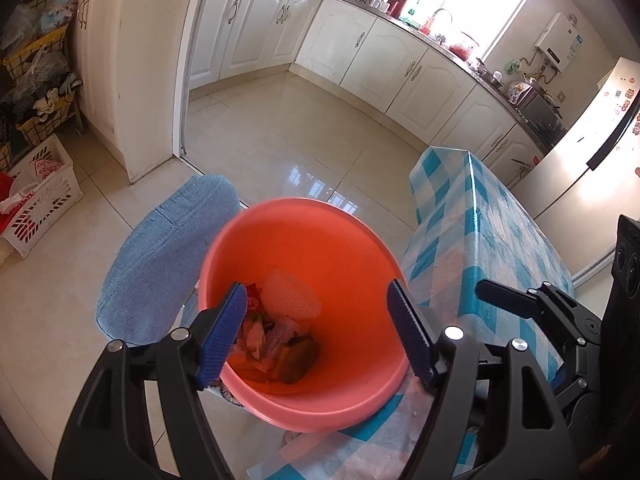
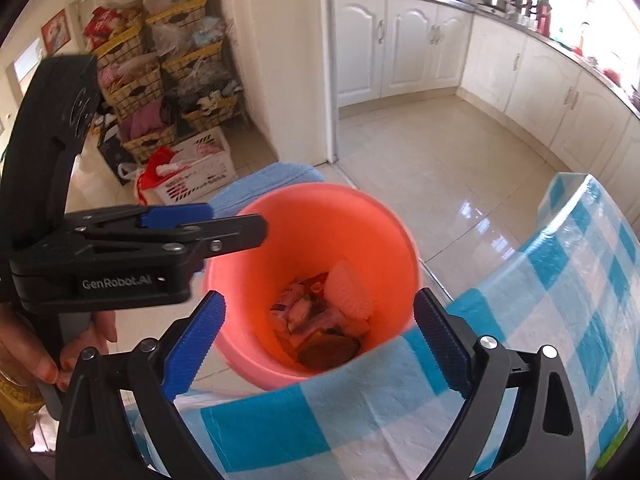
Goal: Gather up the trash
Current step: 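Open both tools over the orange bucket to drop the tray and root, then return both open tools to the table toward the two packets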
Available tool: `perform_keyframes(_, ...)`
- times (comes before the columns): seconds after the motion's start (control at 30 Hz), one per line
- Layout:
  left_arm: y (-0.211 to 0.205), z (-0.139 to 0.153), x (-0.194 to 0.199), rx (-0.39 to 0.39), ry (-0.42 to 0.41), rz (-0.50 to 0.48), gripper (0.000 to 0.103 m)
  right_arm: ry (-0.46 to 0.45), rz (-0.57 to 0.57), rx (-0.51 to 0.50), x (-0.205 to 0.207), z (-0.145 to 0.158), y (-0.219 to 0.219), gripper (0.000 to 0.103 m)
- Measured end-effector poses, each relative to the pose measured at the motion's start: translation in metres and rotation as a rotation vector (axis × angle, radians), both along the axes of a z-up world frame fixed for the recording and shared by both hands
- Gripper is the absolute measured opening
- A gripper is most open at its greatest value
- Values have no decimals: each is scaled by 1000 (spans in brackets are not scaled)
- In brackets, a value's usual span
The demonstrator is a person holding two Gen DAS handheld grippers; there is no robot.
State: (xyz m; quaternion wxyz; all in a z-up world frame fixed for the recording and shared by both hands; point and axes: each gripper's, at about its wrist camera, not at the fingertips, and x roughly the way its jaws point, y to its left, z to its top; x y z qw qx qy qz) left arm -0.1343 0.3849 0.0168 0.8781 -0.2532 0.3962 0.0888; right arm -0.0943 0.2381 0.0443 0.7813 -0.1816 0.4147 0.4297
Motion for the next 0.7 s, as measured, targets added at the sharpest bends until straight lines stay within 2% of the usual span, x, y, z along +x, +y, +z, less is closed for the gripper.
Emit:
perform_keyframes(0.23,-6,3,-1,34,12,11,87,-3,-142,68,8,15,-42,94)
perform_keyframes(0.47,-21,9,-2,54,11,2,88,-20,-272,92,4,23,-91,94)
perform_keyframes(0.7,-49,27,-1,55,-32,-78,89,-79,-379,129,-17,33,-138,94)
